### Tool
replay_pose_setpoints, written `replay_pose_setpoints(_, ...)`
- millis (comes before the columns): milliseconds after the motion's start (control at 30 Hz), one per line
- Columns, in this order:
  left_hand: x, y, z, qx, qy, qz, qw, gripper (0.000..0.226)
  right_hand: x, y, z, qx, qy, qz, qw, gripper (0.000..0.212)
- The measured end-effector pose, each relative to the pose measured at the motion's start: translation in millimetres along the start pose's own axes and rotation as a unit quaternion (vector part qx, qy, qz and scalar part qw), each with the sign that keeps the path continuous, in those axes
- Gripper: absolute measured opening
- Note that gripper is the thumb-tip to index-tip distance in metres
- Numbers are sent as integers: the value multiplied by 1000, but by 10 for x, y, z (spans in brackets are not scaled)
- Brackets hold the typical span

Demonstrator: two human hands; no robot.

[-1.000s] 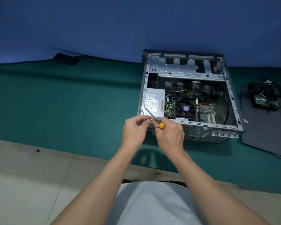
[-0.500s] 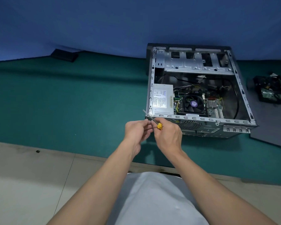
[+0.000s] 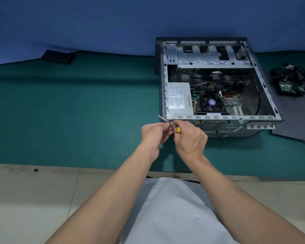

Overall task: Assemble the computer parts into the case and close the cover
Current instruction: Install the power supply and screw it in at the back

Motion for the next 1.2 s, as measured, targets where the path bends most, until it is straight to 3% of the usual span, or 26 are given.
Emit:
replay_pose_setpoints(200, 24, -3, -11, -3, 31, 2, 1000, 13, 41, -10, 48, -42, 9, 30, 999, 14)
replay_pose_setpoints(267, 32, -7, -19, 2, 37, 0, 999, 14, 14, -7, 21, -31, 0, 5, 1000, 4)
replay_pose_setpoints(500, 79, -39, 6, 38, 87, 9, 995, 7, -80, -12, -103, 31, -25, -58, 998, 6)
replay_pose_setpoints(700, 90, -54, -15, 53, 69, -8, 996, 8, -222, 10, -237, 99, -100, -178, 974, 17)
replay_pose_setpoints(1000, 91, -76, -14, 33, 79, -27, 996, 5, -100, 18, -208, 75, -72, -144, 984, 16)
replay_pose_setpoints(1200, 109, -102, -3, 36, 72, -35, 996, 6, -121, 25, -232, 71, -94, -173, 978, 15)
Point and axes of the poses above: each hand's wrist, its own y-axis away from the middle knuckle, its own z-axis out of the back of the hand, x = y × z, the point moved 5 cm from there along -y, towards the middle knuckle
